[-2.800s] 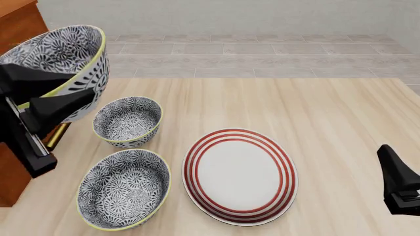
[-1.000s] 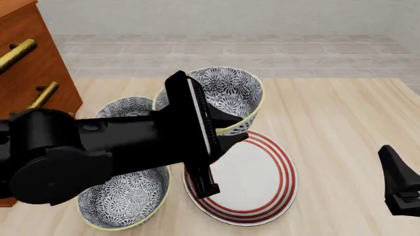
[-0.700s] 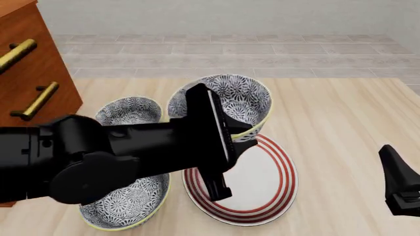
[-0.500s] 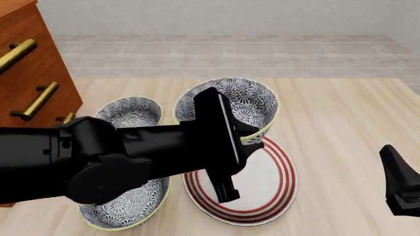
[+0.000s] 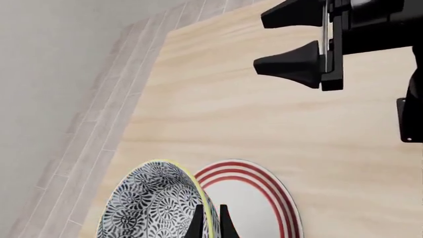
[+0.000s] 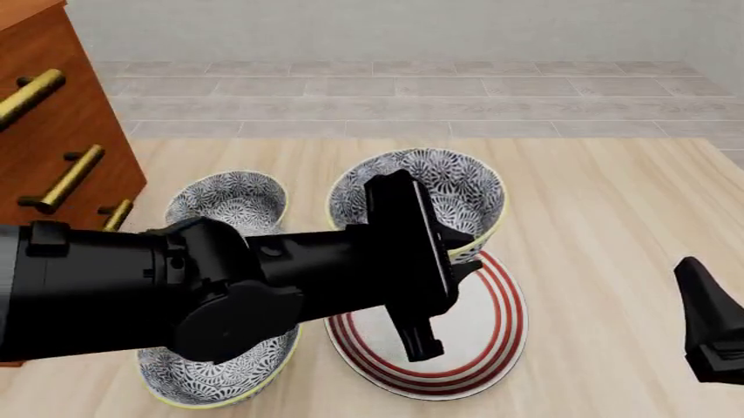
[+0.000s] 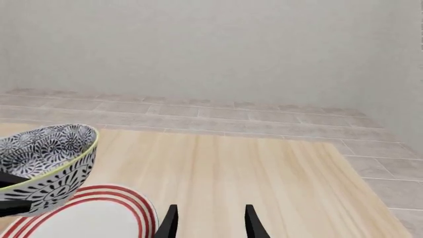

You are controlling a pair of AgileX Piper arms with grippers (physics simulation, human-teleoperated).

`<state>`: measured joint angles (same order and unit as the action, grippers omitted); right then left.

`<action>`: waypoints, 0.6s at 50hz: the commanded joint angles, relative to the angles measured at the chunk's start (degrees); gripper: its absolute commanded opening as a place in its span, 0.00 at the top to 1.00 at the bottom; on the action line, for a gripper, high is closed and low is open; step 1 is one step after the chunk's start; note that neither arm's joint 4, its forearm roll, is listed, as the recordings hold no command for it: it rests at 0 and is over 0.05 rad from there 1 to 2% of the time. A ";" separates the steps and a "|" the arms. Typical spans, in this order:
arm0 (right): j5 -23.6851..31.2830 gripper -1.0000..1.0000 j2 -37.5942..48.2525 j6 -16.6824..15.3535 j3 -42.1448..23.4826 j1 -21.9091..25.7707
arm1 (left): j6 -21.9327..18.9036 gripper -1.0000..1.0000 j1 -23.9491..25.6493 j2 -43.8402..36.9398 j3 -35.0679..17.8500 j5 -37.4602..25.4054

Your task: Put the bowl at the front on the plate.

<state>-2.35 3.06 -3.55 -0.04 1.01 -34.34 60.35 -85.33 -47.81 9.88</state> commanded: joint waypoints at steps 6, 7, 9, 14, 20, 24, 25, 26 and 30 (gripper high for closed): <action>-0.60 0.00 0.62 -0.02 0.02 0.11 | 0.69 1.00 1.40 -1.90 -0.13 1.47; -0.61 0.00 0.63 -0.02 0.01 0.10 | 0.75 1.00 1.47 -2.00 -0.14 1.55; -0.43 0.00 0.47 -0.10 0.00 0.12 | 1.01 1.00 1.60 -2.20 -0.22 1.53; -0.29 0.00 0.36 -0.20 -0.01 0.16 | 1.29 1.00 2.00 -2.90 0.04 2.11; -0.22 0.00 0.34 -0.29 -0.04 0.23 | 1.96 1.00 2.25 -3.44 0.00 2.21; -0.35 0.00 0.49 -0.29 -0.01 0.33 | 1.91 1.00 2.42 -3.95 0.05 2.28; -0.44 0.00 0.58 -0.30 0.00 0.35 | 1.85 1.00 2.40 -4.04 0.08 2.32; -0.35 0.00 0.49 -0.30 0.01 0.39 | 1.97 1.00 2.39 -4.25 0.00 2.22; -0.82 0.00 0.99 -0.31 0.02 0.47 | 1.92 1.00 1.99 -4.88 -0.01 1.98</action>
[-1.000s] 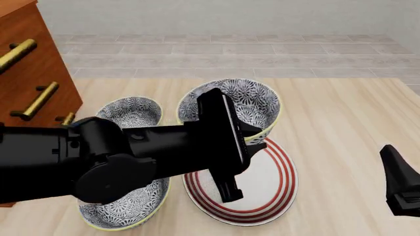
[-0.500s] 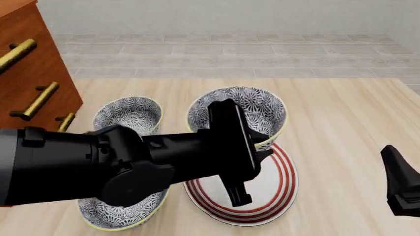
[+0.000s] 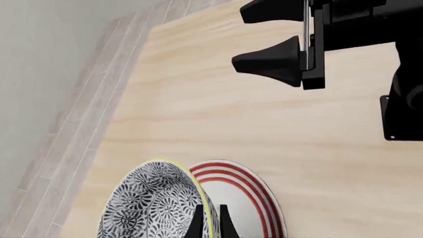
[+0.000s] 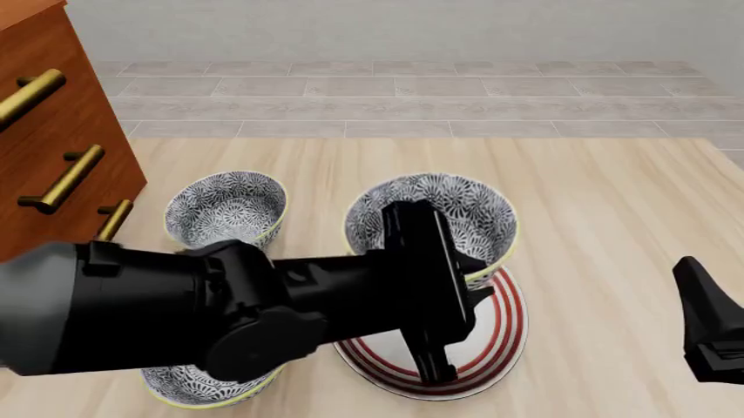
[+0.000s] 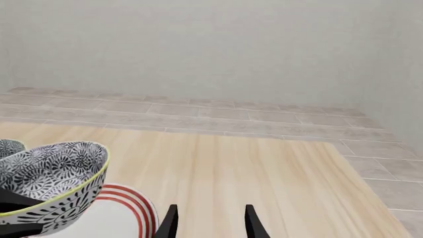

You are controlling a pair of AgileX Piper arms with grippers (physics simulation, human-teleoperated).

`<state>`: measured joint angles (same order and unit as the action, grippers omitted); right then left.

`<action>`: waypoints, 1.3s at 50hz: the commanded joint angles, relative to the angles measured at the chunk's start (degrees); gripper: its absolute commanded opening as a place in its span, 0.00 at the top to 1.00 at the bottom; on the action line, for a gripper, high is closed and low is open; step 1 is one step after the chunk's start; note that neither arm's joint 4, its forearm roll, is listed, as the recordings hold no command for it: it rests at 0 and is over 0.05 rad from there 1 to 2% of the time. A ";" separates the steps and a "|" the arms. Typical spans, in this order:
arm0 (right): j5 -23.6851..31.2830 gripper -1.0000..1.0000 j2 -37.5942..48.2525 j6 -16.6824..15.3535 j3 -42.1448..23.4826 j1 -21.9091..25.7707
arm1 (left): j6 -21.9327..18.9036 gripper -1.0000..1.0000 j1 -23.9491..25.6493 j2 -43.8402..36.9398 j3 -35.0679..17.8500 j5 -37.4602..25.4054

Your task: Put the bowl at the front on the plate.

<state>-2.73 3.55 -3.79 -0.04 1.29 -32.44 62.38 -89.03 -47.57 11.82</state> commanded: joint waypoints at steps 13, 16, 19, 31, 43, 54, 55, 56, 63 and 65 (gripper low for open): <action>-0.31 0.00 0.35 -0.15 0.02 0.23 | -0.01 1.00 -0.26 -2.12 0.22 0.16; -0.12 0.00 0.13 -0.13 0.01 0.20 | 0.11 1.00 -0.30 -2.21 0.23 0.06; 0.00 0.00 -0.03 -0.16 0.02 0.17 | 0.58 1.00 -0.05 -2.41 0.01 -0.39; 0.33 0.00 -0.48 -0.07 0.02 -0.07 | 1.65 1.00 0.31 -3.14 -0.41 -1.10; 0.27 0.00 -0.52 0.13 -0.01 -0.27 | 2.31 1.00 0.91 -4.19 -0.78 -1.45; 0.66 0.00 -1.00 0.28 0.01 -0.41 | 3.68 1.00 2.02 -5.42 -1.40 -2.62; 0.68 0.00 -1.02 0.27 0.00 -0.42 | 3.66 1.00 2.04 -5.49 -1.39 -2.56; 0.67 0.00 -1.02 0.28 -0.01 -0.43 | 3.93 1.00 1.99 -5.80 -1.73 -3.14; 0.62 0.00 -0.98 0.29 0.00 -0.46 | 4.68 1.00 1.87 -6.19 -2.57 -4.33; 0.68 0.00 -1.04 0.28 0.00 -0.49 | 5.31 1.00 1.89 -6.47 -2.96 -4.97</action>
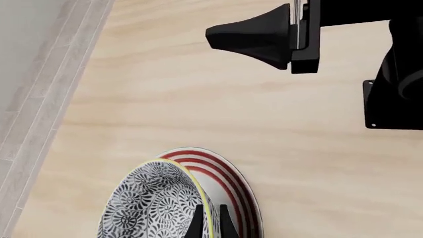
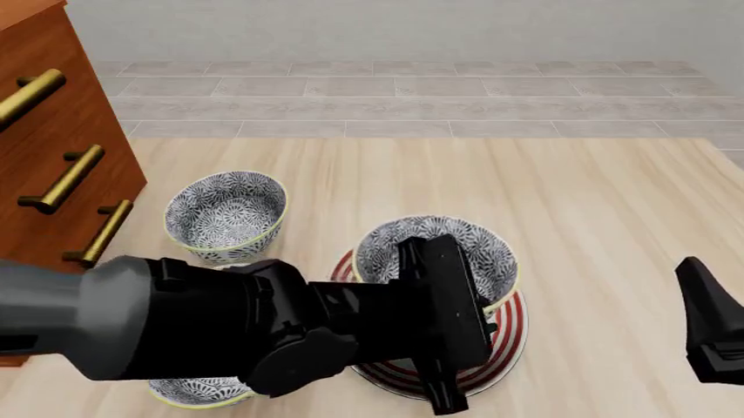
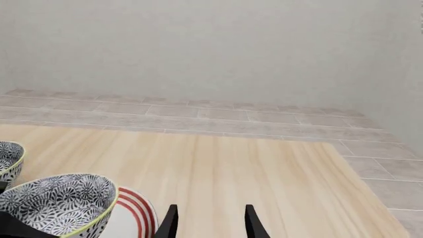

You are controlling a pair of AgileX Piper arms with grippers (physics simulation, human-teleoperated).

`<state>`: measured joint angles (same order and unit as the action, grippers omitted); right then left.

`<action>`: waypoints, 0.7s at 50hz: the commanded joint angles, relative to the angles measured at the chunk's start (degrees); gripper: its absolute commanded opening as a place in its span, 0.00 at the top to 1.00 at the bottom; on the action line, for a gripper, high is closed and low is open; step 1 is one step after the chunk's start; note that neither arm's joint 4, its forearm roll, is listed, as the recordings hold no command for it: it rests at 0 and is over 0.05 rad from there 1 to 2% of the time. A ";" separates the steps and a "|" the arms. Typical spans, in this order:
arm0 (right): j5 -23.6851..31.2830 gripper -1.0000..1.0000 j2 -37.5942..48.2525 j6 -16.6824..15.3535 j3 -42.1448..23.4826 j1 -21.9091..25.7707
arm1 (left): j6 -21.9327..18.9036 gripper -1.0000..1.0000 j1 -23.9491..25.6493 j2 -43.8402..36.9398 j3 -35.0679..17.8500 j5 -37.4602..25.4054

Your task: Put the bowl at the front on the plate.

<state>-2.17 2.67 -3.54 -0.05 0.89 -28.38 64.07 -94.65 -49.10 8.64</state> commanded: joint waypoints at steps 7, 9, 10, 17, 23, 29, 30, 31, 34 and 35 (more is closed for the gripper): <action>0.13 0.00 -0.14 -0.17 0.00 0.02 | 1.35 1.00 0.11 -1.26 -1.57 -2.20; 0.06 0.00 -0.07 -0.22 0.01 0.09 | 1.12 1.00 0.11 -1.53 -1.58 -2.18; 0.04 0.00 -0.04 -0.26 0.02 0.11 | 1.08 1.00 0.05 -1.62 -1.58 -2.20; -0.12 0.00 0.19 -0.57 0.00 0.31 | 0.09 1.00 -0.21 -2.37 -1.20 -1.57; -0.36 0.00 0.49 -0.79 0.00 0.54 | -0.11 1.00 -0.45 -3.07 -0.96 -1.08; 0.00 0.00 0.18 -0.87 0.02 0.74 | 0.51 1.00 -0.54 -4.23 -1.31 -1.13; -0.14 0.00 0.32 -0.85 0.02 0.75 | 0.55 1.00 -0.56 -4.28 -1.36 -1.20; -0.30 0.00 0.48 -0.85 0.02 0.77 | 0.51 1.00 -0.62 -4.34 -1.36 -1.19; -0.81 0.00 1.00 -0.76 0.01 0.86 | 0.65 1.00 -0.66 -4.50 -1.48 -1.29; -0.89 0.00 1.07 -0.76 0.00 0.88 | 0.65 1.00 -0.59 -4.58 -1.48 -1.27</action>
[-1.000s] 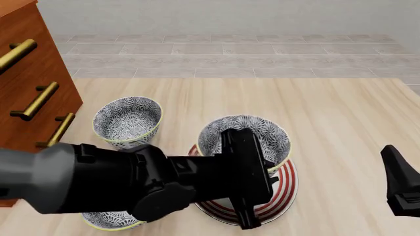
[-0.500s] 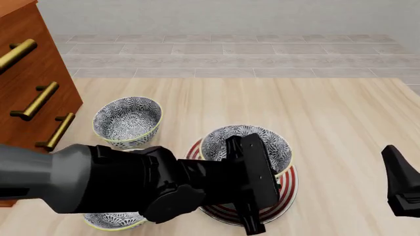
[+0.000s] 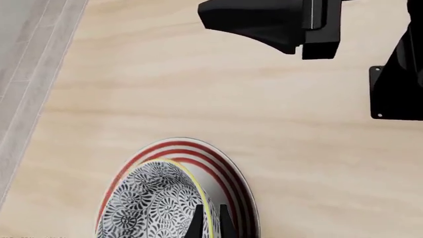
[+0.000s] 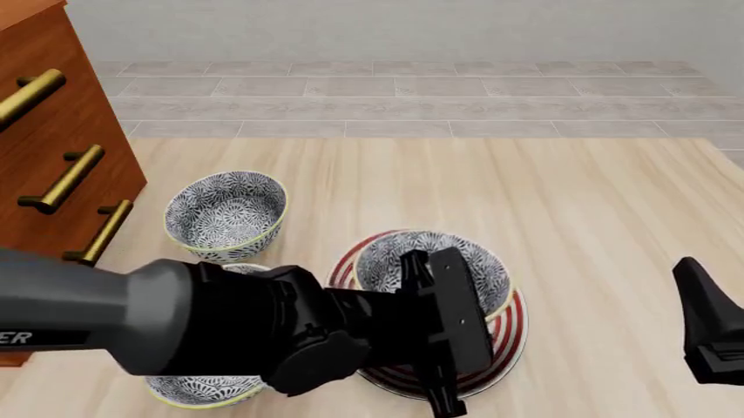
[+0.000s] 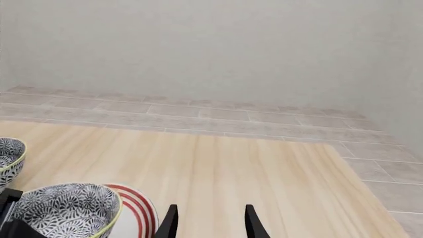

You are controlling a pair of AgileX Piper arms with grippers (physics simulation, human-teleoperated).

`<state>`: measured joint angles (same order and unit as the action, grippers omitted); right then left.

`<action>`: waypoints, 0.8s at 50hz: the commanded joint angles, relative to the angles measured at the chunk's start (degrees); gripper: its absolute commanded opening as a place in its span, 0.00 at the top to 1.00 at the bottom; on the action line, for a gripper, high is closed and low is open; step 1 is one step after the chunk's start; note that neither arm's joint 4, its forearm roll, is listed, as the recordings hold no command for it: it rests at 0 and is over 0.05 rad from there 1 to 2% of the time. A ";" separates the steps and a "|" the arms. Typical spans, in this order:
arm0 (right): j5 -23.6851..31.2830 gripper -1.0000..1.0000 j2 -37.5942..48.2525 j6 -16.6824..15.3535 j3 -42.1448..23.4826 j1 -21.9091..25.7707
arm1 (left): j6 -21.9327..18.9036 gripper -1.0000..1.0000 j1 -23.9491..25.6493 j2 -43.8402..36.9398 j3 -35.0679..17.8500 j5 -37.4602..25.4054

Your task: Put the bowl at the front on the plate.

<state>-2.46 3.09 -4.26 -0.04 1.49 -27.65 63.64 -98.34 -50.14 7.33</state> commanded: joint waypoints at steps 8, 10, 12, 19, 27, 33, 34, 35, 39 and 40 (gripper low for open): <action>-0.22 0.00 0.19 0.02 0.01 0.25 | -0.15 1.00 -0.15 -1.76 -0.25 0.61; 0.01 0.00 -0.05 0.05 0.00 0.25 | 0.02 1.00 -0.06 -1.74 -0.31 0.43; 0.25 0.00 -0.31 0.04 0.02 0.29 | 0.04 1.00 -0.03 -1.80 -0.32 0.40; 0.30 0.00 -0.42 0.10 0.01 0.23 | 0.03 1.00 0.17 -2.16 -0.39 0.20; 0.11 0.00 -0.28 0.06 0.01 0.23 | -0.03 1.00 0.31 -2.46 -0.30 0.18; 0.10 0.00 -0.29 0.11 0.02 0.17 | -0.15 1.00 0.25 -2.64 -0.19 0.23; 0.17 0.00 -0.38 0.14 0.02 0.16 | -0.33 1.00 0.18 -2.68 -0.09 0.38; 0.06 0.00 -0.27 0.14 0.01 0.16 | -0.28 1.00 0.22 -2.77 -0.11 0.40; -0.20 0.00 0.01 0.07 0.01 0.18 | -0.01 1.00 0.29 -3.07 -0.28 -0.03; -0.11 0.00 -0.10 0.08 0.01 0.17 | -0.21 1.00 0.26 -3.07 -0.13 0.11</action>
<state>-2.43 2.88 -4.17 -0.03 1.68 -27.50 63.89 -101.01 -50.19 7.49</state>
